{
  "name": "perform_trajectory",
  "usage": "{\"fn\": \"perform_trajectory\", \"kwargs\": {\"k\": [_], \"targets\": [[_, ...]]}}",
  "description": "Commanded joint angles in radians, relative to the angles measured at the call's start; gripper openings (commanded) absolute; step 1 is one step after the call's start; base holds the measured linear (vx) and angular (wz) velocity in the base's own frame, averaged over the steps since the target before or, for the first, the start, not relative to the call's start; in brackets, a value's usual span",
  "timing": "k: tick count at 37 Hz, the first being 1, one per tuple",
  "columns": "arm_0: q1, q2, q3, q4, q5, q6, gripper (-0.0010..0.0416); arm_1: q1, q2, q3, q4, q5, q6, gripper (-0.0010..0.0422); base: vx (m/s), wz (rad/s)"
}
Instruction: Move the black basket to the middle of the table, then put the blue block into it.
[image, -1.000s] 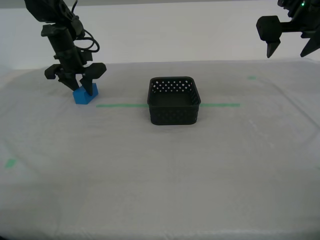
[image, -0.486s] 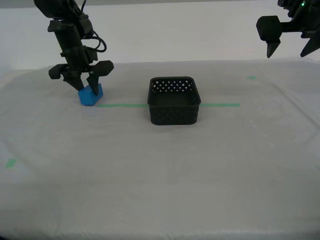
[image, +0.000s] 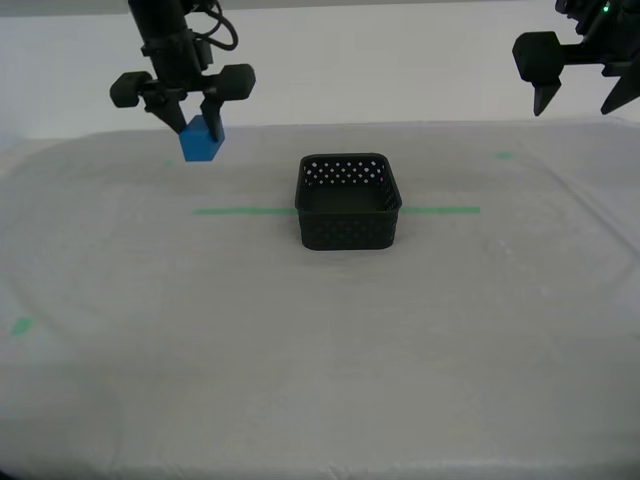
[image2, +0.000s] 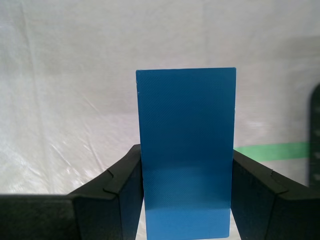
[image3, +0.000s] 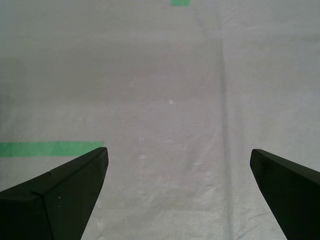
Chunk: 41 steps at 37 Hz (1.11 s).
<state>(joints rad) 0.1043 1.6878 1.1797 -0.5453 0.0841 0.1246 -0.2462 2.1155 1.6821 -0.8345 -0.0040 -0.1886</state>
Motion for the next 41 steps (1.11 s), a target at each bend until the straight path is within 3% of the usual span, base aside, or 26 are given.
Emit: {"fn": "perform_trajectory", "kwargs": {"k": [1,10,21,31,41], "targets": [[0.000,0.000,0.000,0.000,0.003,-0.001,0.0399,-0.041,-0.022,0.001,-0.001,-0.026,-0.058,-0.0001,0.000,0.000],[0.000,0.000,0.000,0.000,0.003,-0.001,0.0399,-0.152,-0.029,0.001,0.045,-0.034,-0.147,0.0000,0.000,0.000],[0.000,0.000,0.000,0.000,0.003,-0.001,0.0398,-0.335,-0.029,0.001,0.135,-0.036,-0.306,0.0000,0.000,0.000],[0.000,0.000,0.000,0.000,0.003,-0.001,0.0399,-0.472,-0.026,0.001,0.172,-0.175,-0.382,0.0000,0.000,0.000],[0.000,0.000,0.000,0.000,0.003,-0.001,0.0398,-0.489,-0.026,0.001,0.180,-0.187,-0.408,0.0000,0.000,0.000]]}}
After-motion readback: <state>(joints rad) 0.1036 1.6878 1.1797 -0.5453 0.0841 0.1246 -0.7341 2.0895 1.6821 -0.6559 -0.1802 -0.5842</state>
